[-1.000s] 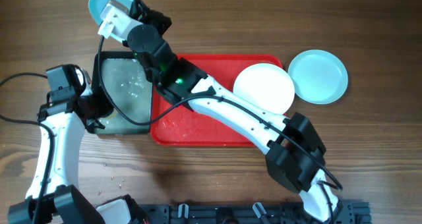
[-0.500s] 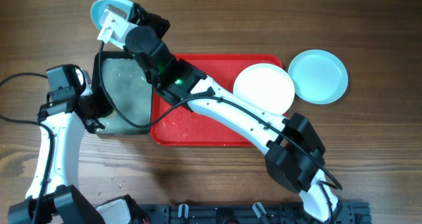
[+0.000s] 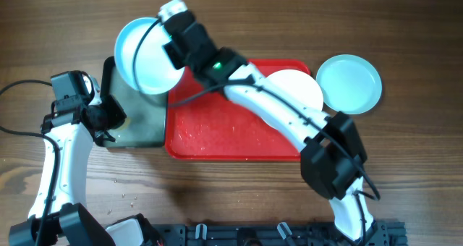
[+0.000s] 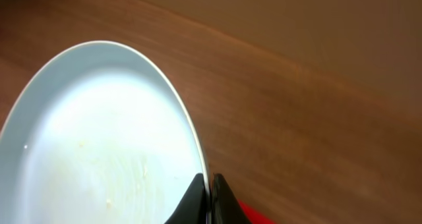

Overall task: Clean dirty plates on tray and stack at the side
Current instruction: 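Carry the teal plate right and stack it on the first teal plate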

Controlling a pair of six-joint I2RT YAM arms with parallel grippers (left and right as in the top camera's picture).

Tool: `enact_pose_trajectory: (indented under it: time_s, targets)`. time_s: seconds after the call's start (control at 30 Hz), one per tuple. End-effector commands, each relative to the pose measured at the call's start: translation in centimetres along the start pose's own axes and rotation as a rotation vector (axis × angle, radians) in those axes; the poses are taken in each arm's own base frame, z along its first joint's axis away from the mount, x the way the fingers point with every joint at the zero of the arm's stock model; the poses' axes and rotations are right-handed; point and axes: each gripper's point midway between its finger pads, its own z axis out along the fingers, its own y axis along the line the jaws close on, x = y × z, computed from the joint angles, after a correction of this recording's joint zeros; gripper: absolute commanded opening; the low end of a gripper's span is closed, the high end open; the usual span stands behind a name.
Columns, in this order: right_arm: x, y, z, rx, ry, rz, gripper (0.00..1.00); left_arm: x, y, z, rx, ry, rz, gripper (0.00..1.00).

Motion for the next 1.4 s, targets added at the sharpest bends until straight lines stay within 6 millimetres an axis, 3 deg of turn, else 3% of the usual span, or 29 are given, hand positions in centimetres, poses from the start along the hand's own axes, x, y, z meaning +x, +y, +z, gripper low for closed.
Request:
enact_pose_trajectory:
  time_s: [0.0,0.1,0.17,0.27,0.4,0.47,0.6,0.7,0.73,0.97,1.2,1.37]
  targets:
    - [0.1,-0.4,0.5,-0.185,0.066,0.282,0.04,0.0,0.2,-0.3,-0.002,-0.01,0.008,0.04]
    - [-0.1,-2.6,0.3,-0.277,0.092,0.326,0.04,0.0,0.2,-0.3,-0.002,-0.01,0.008,0.04]
    - [0.0,-5.2,0.2,-0.31,0.115,0.358,0.04,0.0,0.2,-0.3,-0.002,-0.011,0.008,0.04]
    - [1.7,-11.1,0.1,-0.216,0.182,0.488,0.04,0.0,0.2,-0.3,-0.002,-0.011,0.007,0.04]
    - [5.6,-19.3,-1.3,-0.076,0.298,0.617,0.04,0.0,0.2,-0.3,-0.002,-0.011,0.008,0.04]
    - [8.3,-24.2,-3.1,0.009,0.374,0.715,0.04,0.0,0.2,-0.3,-0.002,-0.01,0.008,0.04]
    - [13.1,-31.8,-7.3,0.118,0.484,0.805,0.04,0.0,0.2,-0.3,-0.002,-0.011,0.008,0.04]
    - [16.0,-35.5,-10.4,0.17,0.546,0.865,0.04,-0.1,0.2,-0.3,-0.001,-0.011,0.008,0.04]
    - [17.7,-37.5,-12.4,0.207,0.578,0.924,0.04,-0.1,0.2,-0.3,0.0,-0.014,0.008,0.04]
    - [22.8,-43.2,-19.4,0.276,0.642,1.07,0.04,-0.1,0.1,-0.3,0.003,-0.013,0.008,0.04]
    - [26.4,-44.7,-23.4,0.408,0.768,1.078,0.04,-0.1,0.1,-0.3,0.003,-0.013,0.008,0.04]
    - [27.1,-43.9,-24.0,0.401,0.826,1.074,0.04,-0.1,0.0,-0.3,0.007,-0.011,0.008,0.04]
